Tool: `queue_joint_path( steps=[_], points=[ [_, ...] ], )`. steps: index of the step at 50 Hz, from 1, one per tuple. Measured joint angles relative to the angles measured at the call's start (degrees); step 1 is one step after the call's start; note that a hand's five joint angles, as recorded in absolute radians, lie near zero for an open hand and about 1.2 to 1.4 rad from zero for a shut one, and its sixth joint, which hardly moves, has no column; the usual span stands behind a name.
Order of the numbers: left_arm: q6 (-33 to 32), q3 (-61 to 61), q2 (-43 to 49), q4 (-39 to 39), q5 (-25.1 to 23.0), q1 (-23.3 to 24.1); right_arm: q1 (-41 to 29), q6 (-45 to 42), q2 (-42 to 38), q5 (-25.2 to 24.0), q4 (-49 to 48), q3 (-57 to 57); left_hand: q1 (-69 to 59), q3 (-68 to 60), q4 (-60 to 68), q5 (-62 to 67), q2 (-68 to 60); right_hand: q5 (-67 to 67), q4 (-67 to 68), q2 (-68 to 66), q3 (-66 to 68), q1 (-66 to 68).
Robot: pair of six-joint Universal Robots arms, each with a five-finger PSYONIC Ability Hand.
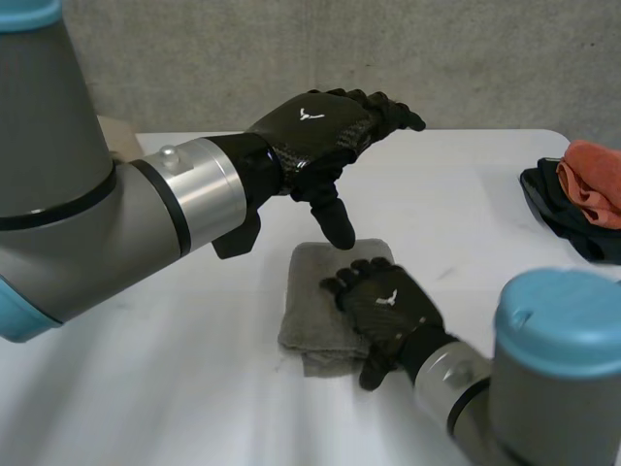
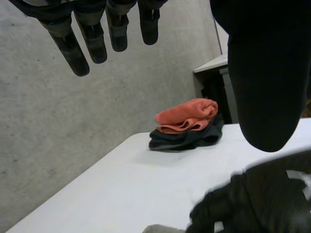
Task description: Fold the laundry.
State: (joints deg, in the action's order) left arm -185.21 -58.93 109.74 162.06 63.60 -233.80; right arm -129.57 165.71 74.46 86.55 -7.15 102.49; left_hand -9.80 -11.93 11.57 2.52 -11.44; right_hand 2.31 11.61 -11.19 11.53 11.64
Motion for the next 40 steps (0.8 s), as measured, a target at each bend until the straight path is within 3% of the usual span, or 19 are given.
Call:
queue_joint_path(
  steps=[9, 15, 40],
  points=[
    [1.3, 2.8, 1.4, -4.8, -2.5, 0.6, -6.6, -4.4, -7.3, 11.7, -12.7, 3.2, 0.0, 0.0, 0.0, 0.0, 0.0, 0.0, 0.0, 0.0, 0.0, 0.0],
    [1.1, 1.8, 1.4, -4.3, -2.5, 1.1, -7.3, -7.1, -11.1, 15.4, -21.5, 4.1, 0.0, 0.0, 0.0, 0.0, 0.0, 0.0, 0.0, 0.0, 0.0, 0.0],
    [1.4, 0.3, 0.8, -2.0, -2.3, 0.4, -4.3, -7.9, -16.8, 13.5, -27.3, 0.9, 0.0, 0.0, 0.0, 0.0, 0.0, 3.3, 3.7, -4.0, 3.8, 3.3]
  ],
)
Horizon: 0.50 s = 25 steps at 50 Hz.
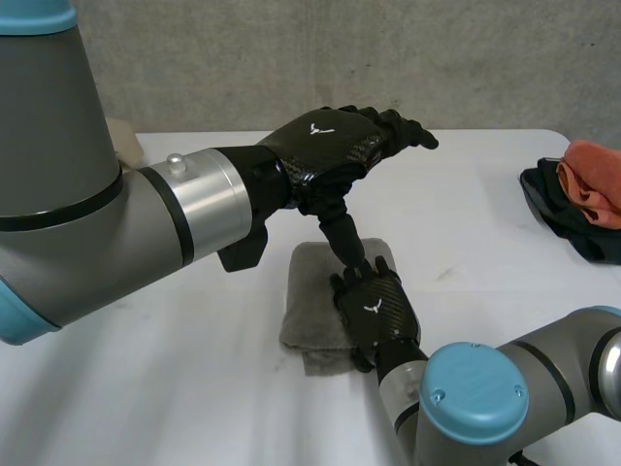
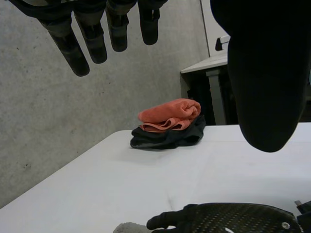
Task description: Fold the laundry.
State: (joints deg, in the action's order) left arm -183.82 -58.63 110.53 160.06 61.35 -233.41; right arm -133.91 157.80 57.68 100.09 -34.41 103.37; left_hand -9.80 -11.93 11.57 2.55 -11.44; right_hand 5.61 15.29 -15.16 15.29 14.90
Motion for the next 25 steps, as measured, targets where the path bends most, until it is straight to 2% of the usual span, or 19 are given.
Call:
queue_joint_path(
  steps=[5, 10, 11, 13, 25],
  points=[
    [0.1, 0.0, -0.1, 0.0, 0.0, 0.1, 0.7, -0.7, -0.6, -1.0, -0.8, -0.9, 0.0, 0.0, 0.0, 0.0, 0.0, 5.5, 6.7, -6.6, 6.7, 7.2],
    [0.2, 0.0, -0.3, 0.1, 0.0, 0.1, 1.3, -2.1, -1.3, -2.6, -2.0, -2.0, 0.0, 0.0, 0.0, 0.0, 0.0, 28.5, 32.3, -32.8, 32.3, 30.7],
    [0.3, 0.0, -0.4, 0.1, 0.0, 0.1, 1.4, -2.7, -1.4, -3.3, -2.4, -2.4, 0.0, 0.0, 0.0, 0.0, 0.0, 38.5, 42.0, -42.2, 41.8, 38.5],
    [0.3, 0.0, -0.5, 0.1, 0.0, 0.1, 1.5, -3.3, -1.5, -4.1, -3.0, -2.7, 0.0, 0.0, 0.0, 0.0, 0.0, 44.1, 48.7, -48.1, 48.2, 42.0],
    [0.4, 0.4, -2.3, 0.2, 0.0, -0.6, 6.1, -4.8, 0.5, -7.1, -4.9, -8.0, 0.0, 0.0, 0.0, 0.0, 0.0, 45.9, 52.3, -49.7, 50.7, 42.0]
  ],
)
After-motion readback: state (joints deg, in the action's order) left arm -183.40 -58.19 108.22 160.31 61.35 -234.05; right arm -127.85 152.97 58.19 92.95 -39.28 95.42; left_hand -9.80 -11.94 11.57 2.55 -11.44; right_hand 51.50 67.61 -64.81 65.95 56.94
